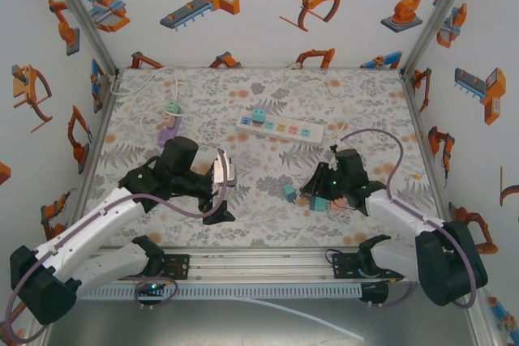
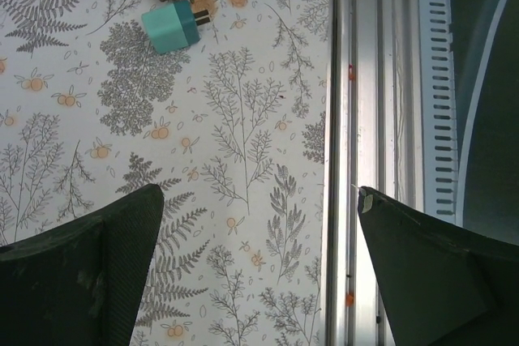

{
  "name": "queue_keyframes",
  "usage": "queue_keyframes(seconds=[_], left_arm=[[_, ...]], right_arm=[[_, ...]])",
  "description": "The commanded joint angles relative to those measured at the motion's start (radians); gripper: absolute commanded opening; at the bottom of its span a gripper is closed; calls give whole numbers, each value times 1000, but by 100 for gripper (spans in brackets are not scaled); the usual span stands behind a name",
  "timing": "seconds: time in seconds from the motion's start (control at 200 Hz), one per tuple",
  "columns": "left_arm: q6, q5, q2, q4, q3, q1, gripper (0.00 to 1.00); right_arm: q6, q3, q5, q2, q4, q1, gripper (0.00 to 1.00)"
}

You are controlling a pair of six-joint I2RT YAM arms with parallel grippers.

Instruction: Pull the plug off the socket

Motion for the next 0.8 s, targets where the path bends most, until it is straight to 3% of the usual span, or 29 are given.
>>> queue_keyframes(seconds=[0.0, 0.26, 0.546, 0.666, 0.736, 0.796], left_arm=[[-3, 0, 3, 29, 29, -11, 97], [-16, -36, 24, 54, 37, -14, 97], [-168, -131, 29, 239, 4, -24, 97], [-274, -221, 41, 311, 2, -24, 97], [-351, -290, 57, 361, 6, -24, 97], [-495, -421, 75, 418, 12, -21, 97]], right_arm=[[-24, 22, 35, 2, -30, -4, 44], [-71, 90, 103, -46, -185, -3, 54], [-176, 213, 196, -221, -264, -2, 60], [-307, 219, 174, -298, -90, -2, 61], [-410, 170, 138, -326, 122, -2, 61], [-503, 121, 104, -327, 322, 0, 62]])
